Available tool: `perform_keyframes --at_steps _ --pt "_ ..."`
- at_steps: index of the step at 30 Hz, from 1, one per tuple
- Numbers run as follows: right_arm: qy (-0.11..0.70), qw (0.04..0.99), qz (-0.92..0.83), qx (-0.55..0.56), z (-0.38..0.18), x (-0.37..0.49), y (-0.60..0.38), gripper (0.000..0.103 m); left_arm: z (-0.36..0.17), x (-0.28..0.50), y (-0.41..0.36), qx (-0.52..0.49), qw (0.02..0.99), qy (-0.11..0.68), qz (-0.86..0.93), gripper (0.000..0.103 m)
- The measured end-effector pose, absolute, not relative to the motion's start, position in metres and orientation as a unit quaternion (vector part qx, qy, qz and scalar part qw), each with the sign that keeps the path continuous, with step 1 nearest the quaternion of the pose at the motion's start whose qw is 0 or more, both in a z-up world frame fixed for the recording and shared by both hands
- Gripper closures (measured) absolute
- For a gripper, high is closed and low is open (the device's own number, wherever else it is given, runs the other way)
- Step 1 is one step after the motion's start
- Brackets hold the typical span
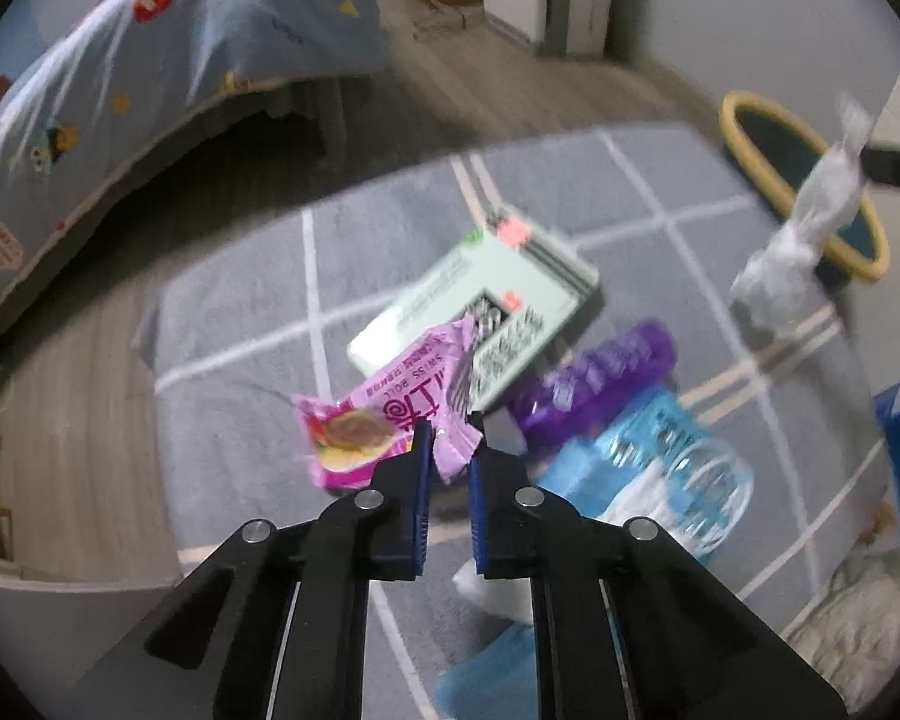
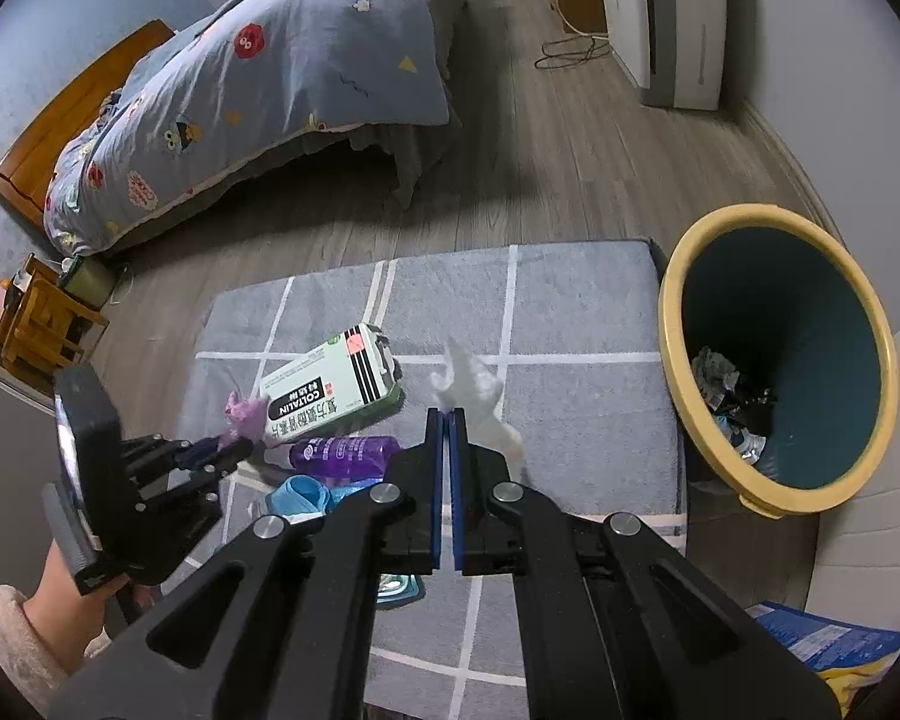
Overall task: Collect trash
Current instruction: 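Carry the pink wrapper with the left gripper while the right carries the tissue to the bin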
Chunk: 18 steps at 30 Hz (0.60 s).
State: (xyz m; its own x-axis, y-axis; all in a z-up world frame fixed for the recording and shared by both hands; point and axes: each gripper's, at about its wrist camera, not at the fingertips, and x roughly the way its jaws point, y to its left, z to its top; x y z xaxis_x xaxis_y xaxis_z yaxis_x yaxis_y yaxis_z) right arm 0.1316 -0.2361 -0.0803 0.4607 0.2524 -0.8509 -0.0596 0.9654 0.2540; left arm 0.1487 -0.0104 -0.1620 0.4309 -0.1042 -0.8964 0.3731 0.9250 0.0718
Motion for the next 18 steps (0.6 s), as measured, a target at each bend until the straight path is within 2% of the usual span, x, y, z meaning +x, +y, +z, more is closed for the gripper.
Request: perform_keyframes --at_steps 13,18 --pt "0.481 0.864 0.081 0.127 -0.057 0.129 -0.261 0.101 -0.079 0.143 -0.012 0.056 0.887 0.423 -0.174 0.092" --pt "0.477 0.865 0.077 0.135 -0.054 0.13 -0.268 0.101 -0.069 0.143 -0.02 0.074 0.891 0.411 -0.178 0.092"
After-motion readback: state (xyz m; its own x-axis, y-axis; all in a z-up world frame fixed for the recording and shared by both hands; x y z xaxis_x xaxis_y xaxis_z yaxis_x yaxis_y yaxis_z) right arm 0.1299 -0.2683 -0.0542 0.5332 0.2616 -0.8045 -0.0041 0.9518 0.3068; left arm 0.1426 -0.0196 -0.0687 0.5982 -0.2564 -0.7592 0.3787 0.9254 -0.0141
